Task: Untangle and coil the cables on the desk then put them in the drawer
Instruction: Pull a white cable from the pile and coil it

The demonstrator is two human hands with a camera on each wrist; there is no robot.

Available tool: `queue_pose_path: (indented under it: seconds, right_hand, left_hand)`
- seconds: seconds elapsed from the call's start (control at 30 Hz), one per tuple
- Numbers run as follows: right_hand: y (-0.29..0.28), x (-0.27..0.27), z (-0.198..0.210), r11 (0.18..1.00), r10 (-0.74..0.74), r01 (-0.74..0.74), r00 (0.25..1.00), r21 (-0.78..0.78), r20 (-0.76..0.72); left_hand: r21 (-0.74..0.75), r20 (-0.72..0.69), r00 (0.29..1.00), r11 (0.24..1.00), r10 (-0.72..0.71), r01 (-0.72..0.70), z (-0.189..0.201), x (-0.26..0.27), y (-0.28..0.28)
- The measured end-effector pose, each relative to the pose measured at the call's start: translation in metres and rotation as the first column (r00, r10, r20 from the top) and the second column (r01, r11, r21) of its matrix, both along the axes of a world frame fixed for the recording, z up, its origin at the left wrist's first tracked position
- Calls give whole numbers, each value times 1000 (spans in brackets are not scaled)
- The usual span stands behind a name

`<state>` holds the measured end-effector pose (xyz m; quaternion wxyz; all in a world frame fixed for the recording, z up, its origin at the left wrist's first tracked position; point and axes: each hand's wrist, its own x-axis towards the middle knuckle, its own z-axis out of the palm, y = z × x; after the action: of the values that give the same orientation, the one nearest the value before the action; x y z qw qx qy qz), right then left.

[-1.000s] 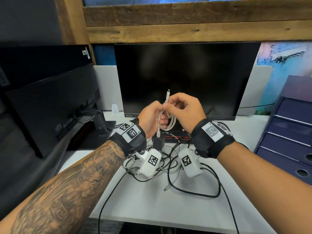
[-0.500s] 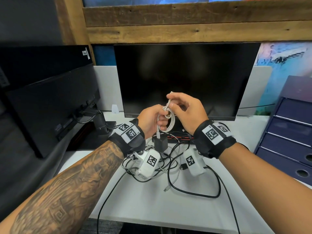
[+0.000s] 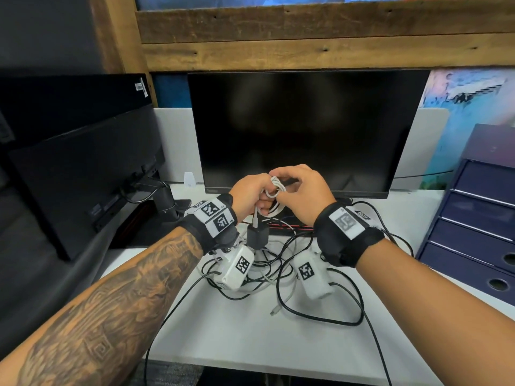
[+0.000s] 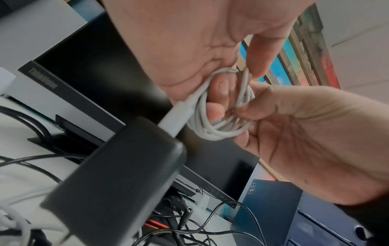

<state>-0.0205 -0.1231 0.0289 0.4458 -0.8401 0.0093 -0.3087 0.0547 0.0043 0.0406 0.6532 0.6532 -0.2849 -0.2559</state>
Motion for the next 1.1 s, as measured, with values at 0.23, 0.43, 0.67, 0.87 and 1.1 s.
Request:
queue_pose_path:
  seconds: [0.23,0.43,0.67,0.87,1.1]
  right_hand:
    - [-4,0,2,977,7,-21,998,211,69]
    - [-8,-3,6,982,-24,5,995,186,99]
    - [-13,-8,4,962,28,-58,993,268,113]
    - [-16,-6,3,922,50,-66,997,382,52]
    - [-13,2,-1,868,-51,6,996,496,78]
  left_hand:
    - [91,315,948,992,55,-88,9,1,-1]
    - [-33,291,946,990,143,-140,11,5,2]
    - [-61,471,871,991,137,-123,14,6,11]
    - [11,636,764,989,106,-146,11,9,6]
    - [84,724,685,976,81,-203,4,9,-1]
